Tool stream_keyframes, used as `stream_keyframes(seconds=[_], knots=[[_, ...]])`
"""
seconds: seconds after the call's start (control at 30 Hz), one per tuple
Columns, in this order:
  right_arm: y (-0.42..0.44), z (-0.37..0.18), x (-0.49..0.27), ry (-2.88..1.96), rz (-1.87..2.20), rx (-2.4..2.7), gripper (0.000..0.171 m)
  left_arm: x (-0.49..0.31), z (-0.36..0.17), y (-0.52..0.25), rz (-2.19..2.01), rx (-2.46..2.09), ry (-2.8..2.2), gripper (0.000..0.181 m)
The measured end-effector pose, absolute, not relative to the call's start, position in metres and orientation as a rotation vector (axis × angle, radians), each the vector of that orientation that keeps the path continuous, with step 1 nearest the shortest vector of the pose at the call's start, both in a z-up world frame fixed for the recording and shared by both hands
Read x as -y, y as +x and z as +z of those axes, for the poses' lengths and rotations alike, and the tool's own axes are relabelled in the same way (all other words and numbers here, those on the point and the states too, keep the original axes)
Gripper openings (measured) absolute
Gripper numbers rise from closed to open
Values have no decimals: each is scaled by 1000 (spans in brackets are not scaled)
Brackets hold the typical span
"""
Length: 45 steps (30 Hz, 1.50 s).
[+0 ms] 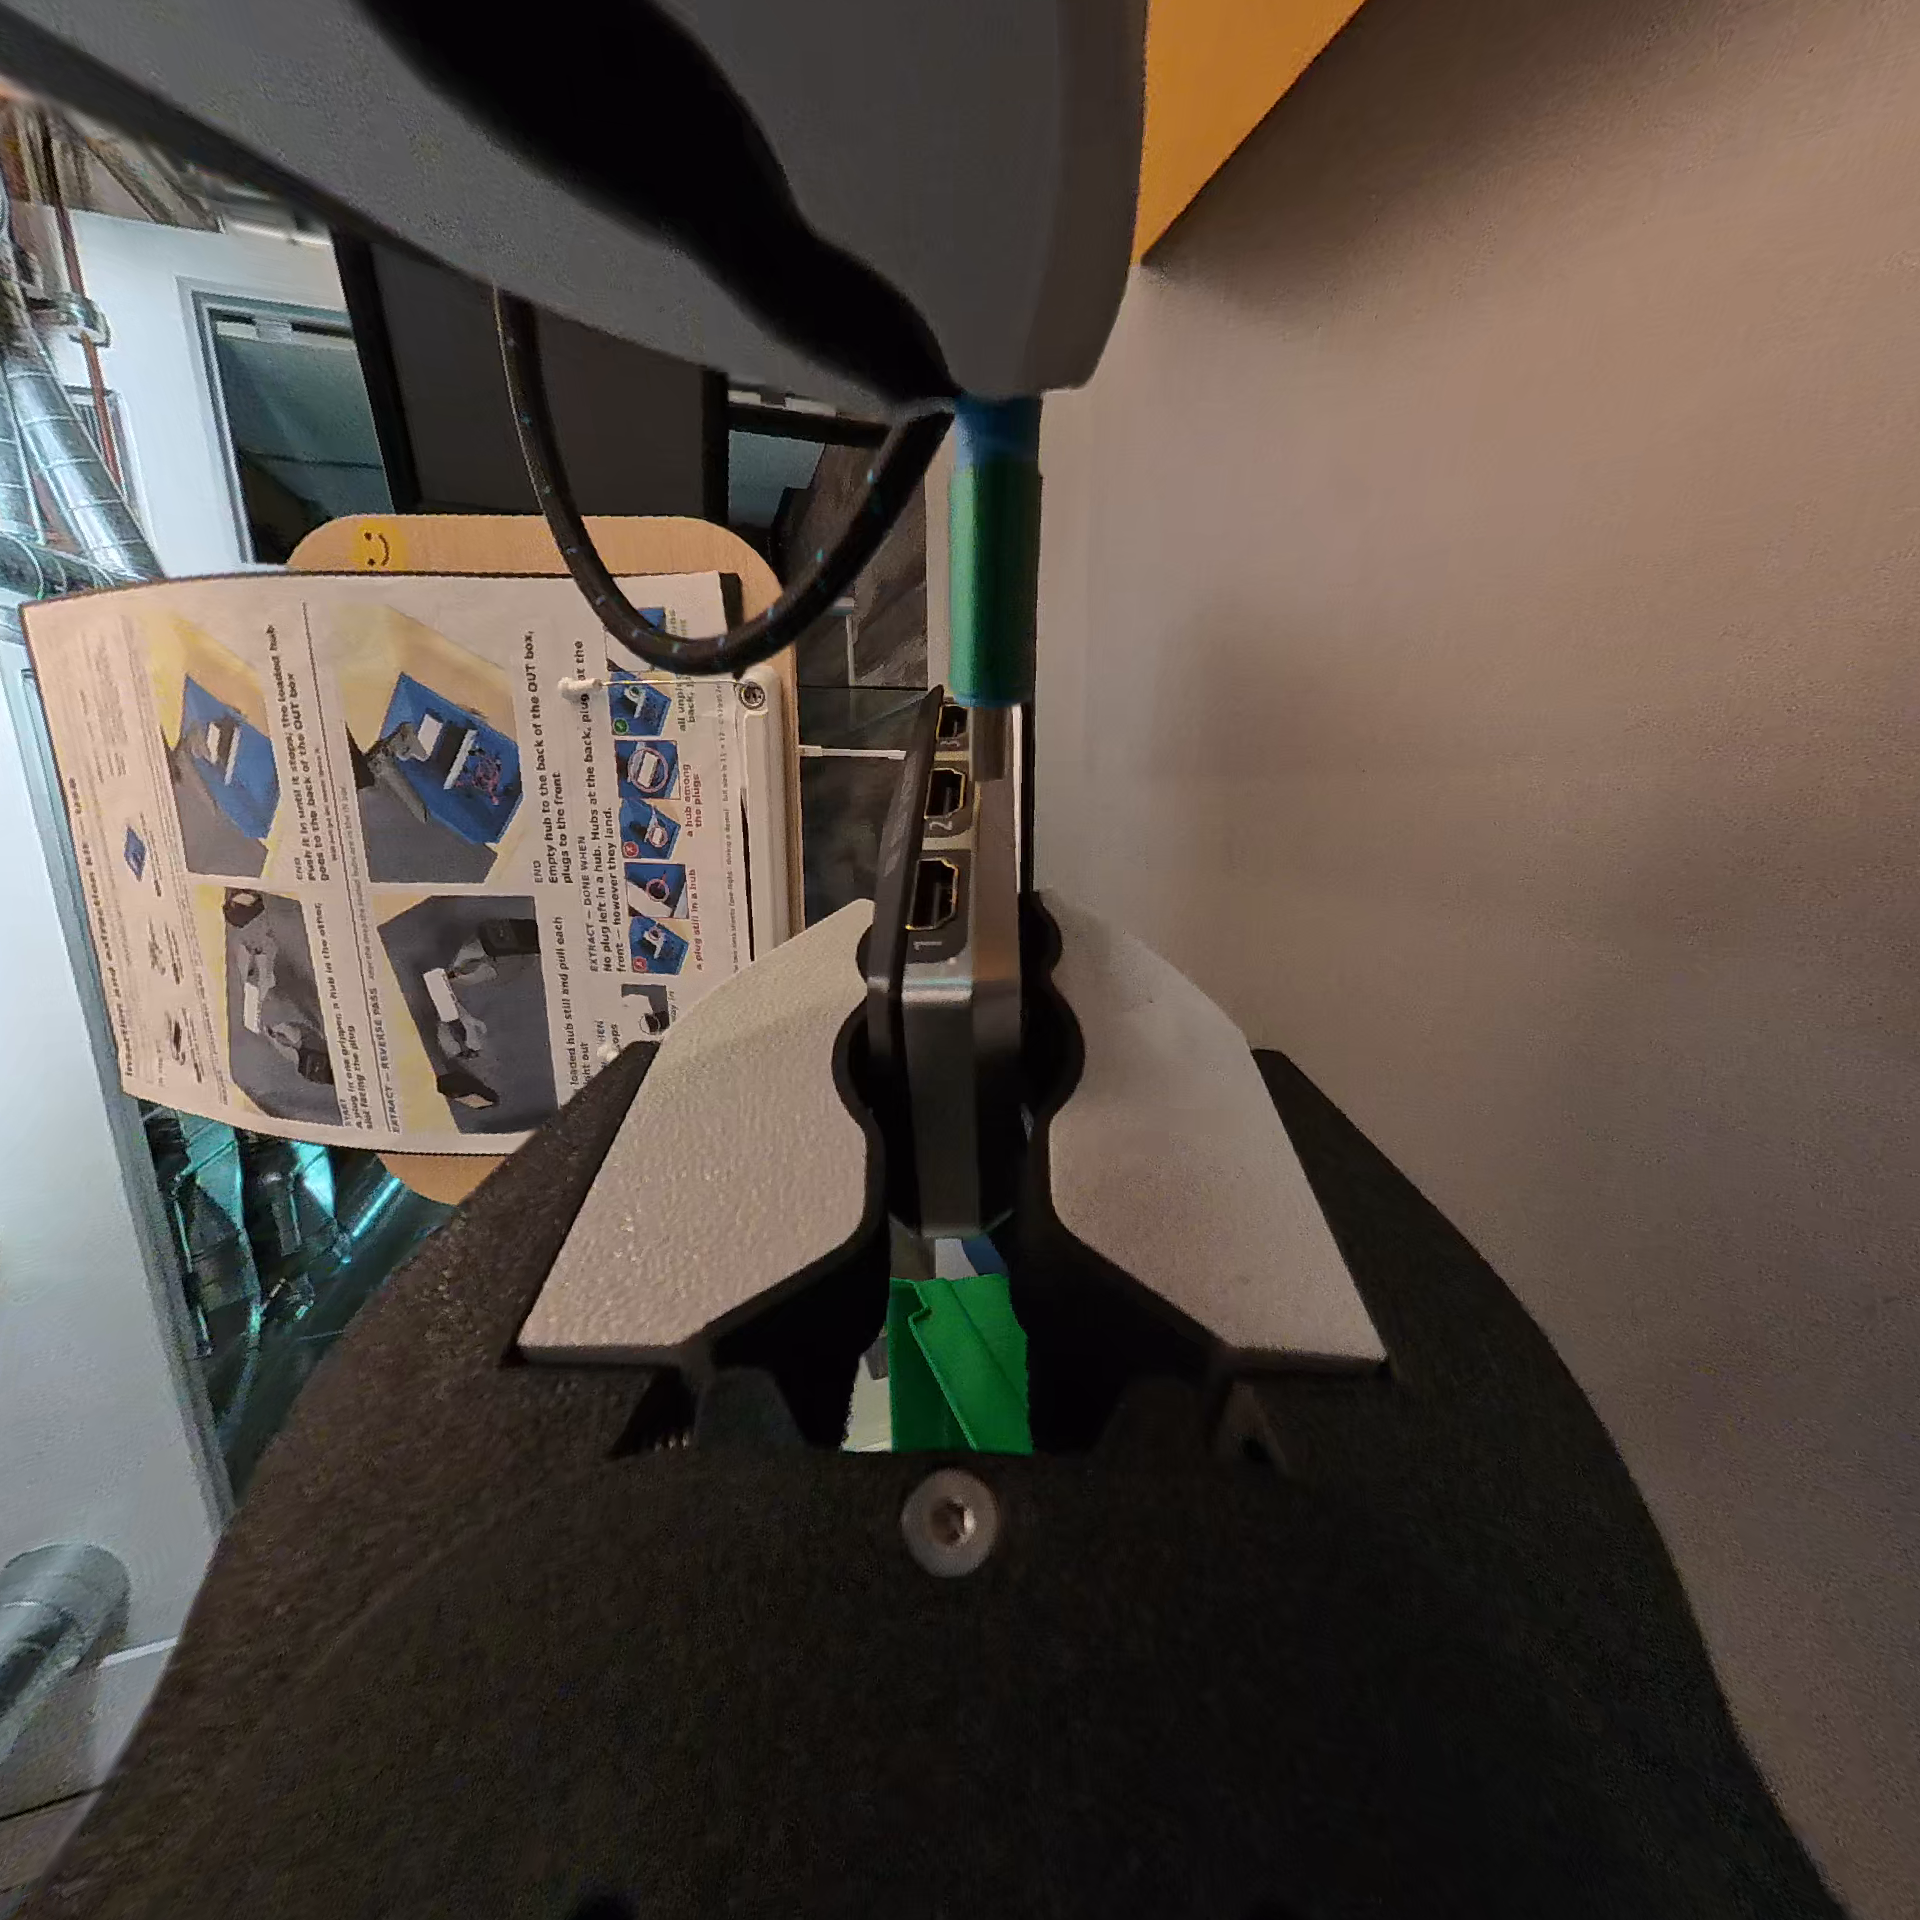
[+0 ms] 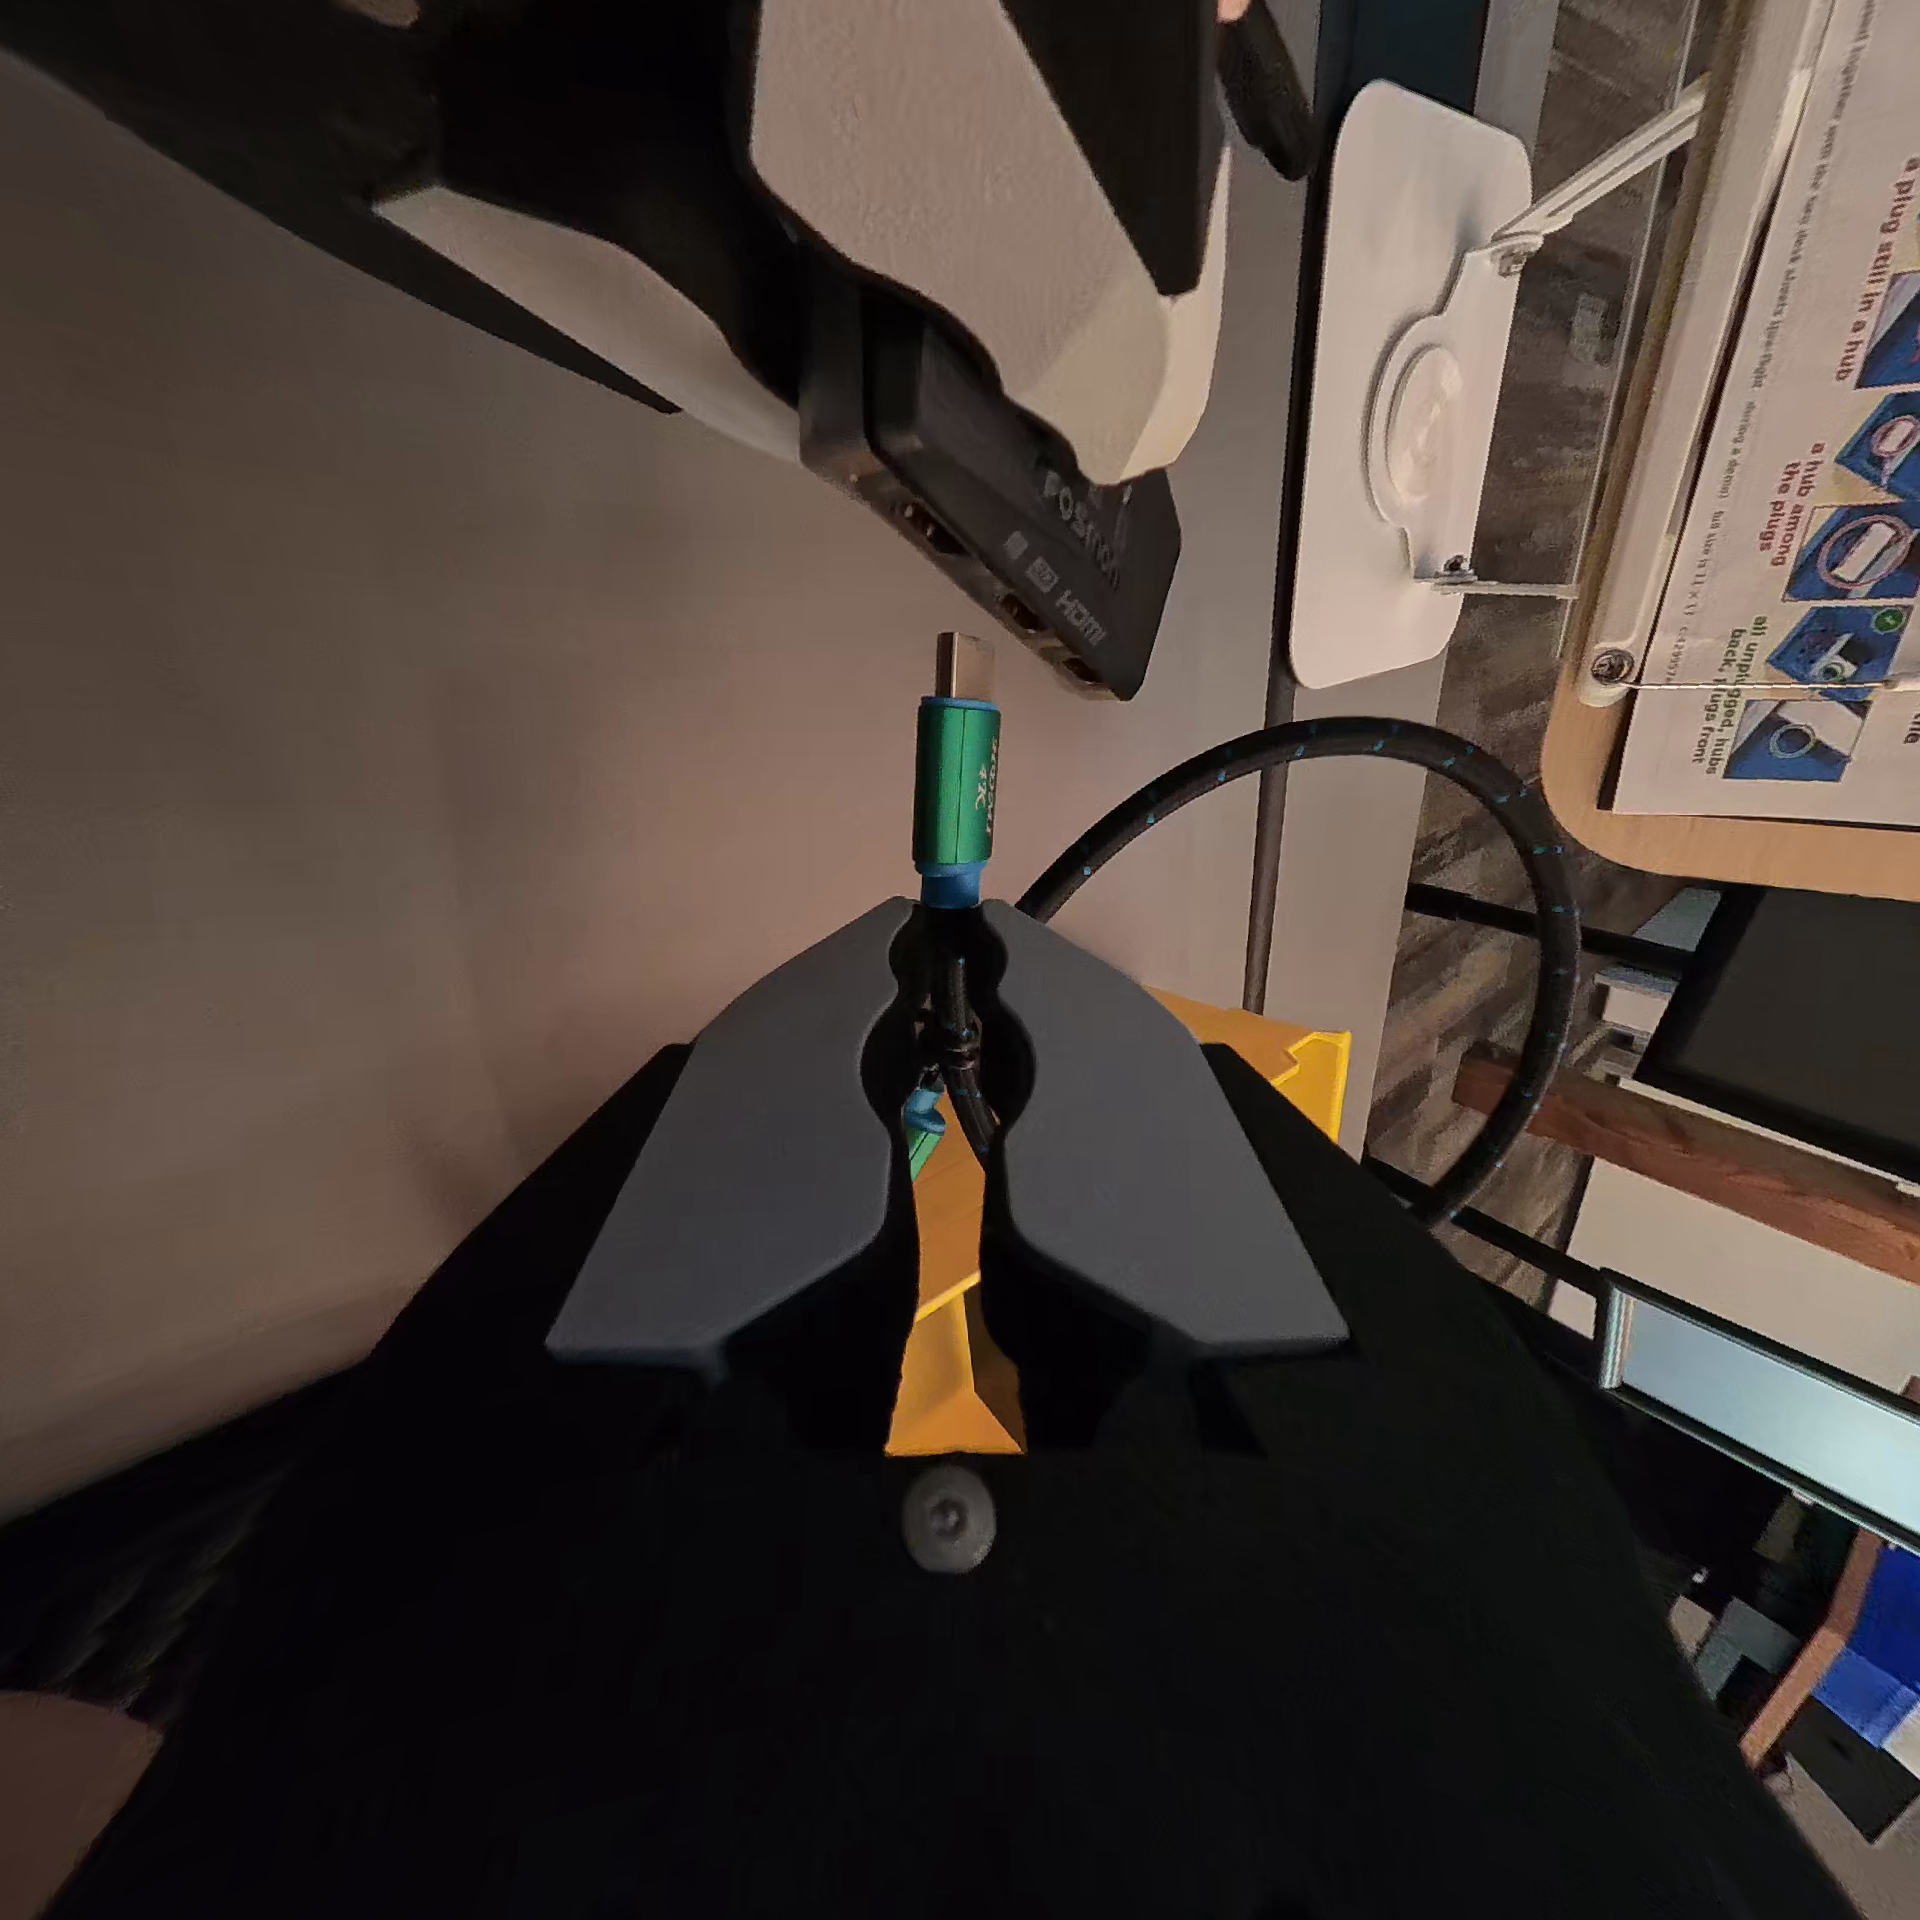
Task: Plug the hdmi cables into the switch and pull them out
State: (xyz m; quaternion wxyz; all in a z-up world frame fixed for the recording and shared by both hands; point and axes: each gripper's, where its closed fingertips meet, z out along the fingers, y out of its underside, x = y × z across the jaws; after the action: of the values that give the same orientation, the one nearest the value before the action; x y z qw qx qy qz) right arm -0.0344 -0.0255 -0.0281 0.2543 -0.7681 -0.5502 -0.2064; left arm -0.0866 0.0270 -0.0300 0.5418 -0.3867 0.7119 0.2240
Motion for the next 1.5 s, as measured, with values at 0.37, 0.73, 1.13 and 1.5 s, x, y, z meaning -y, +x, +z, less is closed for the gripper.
stream_keyframes(seconds=[0.37,0.73,1.13,1.5], knots=[[-30,-31,22,-2098,-624,1487,8,-23,-37,-84,590,-1725,-915,23],[-31,-38,18,-2113,-703,1500,8,-24,-46,-86,666,-1739,-959,22],[-41,-26,16,-2077,-618,1434,7,-28,-38,-89,597,-1681,-1030,22],[-43,-27,12,-2064,-445,1406,8,-30,-37,-90,595,-1691,-995,23]])
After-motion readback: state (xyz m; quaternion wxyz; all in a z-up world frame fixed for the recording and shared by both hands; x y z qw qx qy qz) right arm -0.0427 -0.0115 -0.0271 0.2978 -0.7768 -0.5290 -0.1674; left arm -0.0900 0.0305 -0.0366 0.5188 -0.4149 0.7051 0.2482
